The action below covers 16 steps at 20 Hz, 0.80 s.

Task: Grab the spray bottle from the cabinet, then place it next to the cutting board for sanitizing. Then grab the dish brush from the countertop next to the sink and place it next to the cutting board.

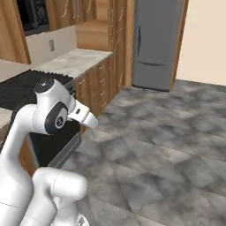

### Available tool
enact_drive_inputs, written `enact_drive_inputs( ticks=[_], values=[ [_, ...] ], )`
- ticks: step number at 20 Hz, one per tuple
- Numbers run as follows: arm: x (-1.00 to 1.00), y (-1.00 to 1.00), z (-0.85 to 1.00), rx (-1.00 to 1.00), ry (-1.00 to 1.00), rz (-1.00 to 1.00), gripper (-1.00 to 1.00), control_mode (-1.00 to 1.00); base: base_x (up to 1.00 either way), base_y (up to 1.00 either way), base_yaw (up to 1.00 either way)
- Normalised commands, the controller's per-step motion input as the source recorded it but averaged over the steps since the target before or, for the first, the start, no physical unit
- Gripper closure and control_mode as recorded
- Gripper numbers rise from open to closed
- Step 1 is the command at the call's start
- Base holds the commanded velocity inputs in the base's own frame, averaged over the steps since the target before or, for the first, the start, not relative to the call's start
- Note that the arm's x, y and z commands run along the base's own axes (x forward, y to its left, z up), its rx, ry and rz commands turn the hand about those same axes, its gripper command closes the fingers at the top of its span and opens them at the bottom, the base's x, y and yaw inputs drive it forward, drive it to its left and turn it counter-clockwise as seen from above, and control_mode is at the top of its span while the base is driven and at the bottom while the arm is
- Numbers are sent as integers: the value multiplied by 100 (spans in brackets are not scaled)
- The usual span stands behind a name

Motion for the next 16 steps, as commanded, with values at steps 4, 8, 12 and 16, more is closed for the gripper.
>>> enact_drive_inputs(
  ticks=[4, 8, 12, 16],
  values=[
    [0, 0, 0, 0, 0, 0, -100, 100, 28, 31, -86],
    [0, 0, 0, 0, 0, 0, -100, 100, 31, 27, -84],
    [0, 0, 0, 0, 0, 0, -100, 100, 53, 23, -78],
    [0, 0, 0, 0, 0, 0, -100, 100, 54, 26, -77]
  ],
)
